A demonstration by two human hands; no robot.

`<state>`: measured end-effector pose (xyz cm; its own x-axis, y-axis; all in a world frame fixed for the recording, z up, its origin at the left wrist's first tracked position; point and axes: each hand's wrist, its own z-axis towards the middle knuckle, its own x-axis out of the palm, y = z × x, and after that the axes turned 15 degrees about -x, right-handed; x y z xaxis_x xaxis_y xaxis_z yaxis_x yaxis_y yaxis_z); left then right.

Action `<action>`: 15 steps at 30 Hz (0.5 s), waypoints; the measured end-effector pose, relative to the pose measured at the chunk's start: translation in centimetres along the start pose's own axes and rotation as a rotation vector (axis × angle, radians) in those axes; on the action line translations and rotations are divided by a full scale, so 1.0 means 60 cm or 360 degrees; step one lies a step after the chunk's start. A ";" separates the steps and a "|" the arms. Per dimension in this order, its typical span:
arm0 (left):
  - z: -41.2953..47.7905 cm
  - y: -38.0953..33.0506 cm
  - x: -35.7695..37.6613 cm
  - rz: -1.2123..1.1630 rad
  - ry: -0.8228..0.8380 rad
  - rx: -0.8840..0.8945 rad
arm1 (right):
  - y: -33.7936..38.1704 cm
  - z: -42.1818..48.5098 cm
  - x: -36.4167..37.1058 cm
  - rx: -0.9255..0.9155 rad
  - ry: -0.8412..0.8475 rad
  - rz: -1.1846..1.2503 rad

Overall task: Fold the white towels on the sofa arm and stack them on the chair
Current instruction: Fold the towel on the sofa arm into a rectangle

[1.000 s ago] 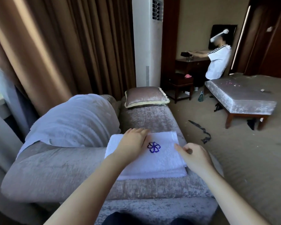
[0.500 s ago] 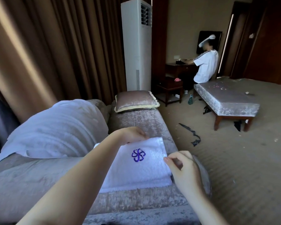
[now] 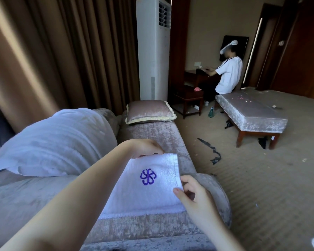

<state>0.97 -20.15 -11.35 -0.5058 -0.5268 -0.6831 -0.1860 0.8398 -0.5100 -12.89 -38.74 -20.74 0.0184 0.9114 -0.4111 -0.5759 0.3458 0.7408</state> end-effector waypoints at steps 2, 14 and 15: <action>0.003 -0.006 0.000 0.0080 0.0095 -0.0003 | 0.001 -0.002 0.000 0.0005 0.0017 -0.0002; 0.006 -0.008 0.000 0.0417 -0.0055 0.0090 | 0.002 0.001 0.000 0.0084 0.0033 0.0050; 0.009 -0.008 -0.002 0.0349 -0.0124 0.0116 | 0.003 0.001 -0.001 0.0078 0.0026 0.0056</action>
<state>1.58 -20.57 -11.33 -0.4602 -0.3437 -0.8185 -0.0164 0.9251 -0.3793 -12.95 -38.71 -20.55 -0.0150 0.9196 -0.3925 -0.5351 0.3242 0.7801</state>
